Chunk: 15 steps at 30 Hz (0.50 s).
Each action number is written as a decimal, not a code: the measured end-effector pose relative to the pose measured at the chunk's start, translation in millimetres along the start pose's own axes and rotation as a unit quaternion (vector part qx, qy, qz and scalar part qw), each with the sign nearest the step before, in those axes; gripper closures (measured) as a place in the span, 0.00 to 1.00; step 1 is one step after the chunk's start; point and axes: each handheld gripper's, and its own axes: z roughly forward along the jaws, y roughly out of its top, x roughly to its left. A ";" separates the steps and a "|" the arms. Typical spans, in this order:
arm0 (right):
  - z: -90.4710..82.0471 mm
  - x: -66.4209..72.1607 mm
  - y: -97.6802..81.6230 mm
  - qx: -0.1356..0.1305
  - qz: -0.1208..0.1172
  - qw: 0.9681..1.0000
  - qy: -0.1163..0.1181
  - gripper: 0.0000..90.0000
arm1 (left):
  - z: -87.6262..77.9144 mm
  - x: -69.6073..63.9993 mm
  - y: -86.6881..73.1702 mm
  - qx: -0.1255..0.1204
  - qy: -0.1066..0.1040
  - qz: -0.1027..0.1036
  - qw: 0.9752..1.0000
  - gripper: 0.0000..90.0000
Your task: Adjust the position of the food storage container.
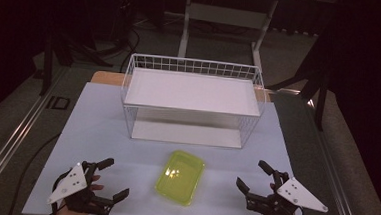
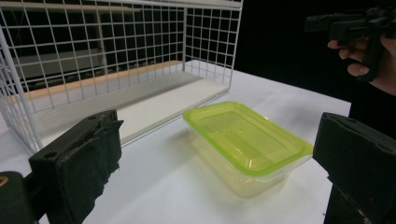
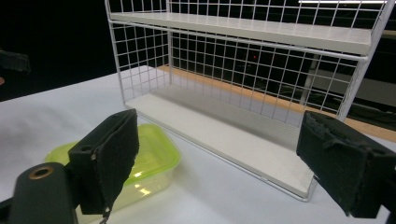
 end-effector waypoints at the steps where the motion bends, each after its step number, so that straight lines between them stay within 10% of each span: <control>1: 0.7 0.8 0.1 -0.001 0.002 1.000 -0.003 0.15 | 0.0 0.0 0.0 0.000 0.000 0.000 1.000 0.02; 15: 5.3 9.3 1.1 0.013 0.000 1.000 0.026 0.14 | 1.4 -2.3 0.4 0.004 -0.009 0.005 1.000 0.02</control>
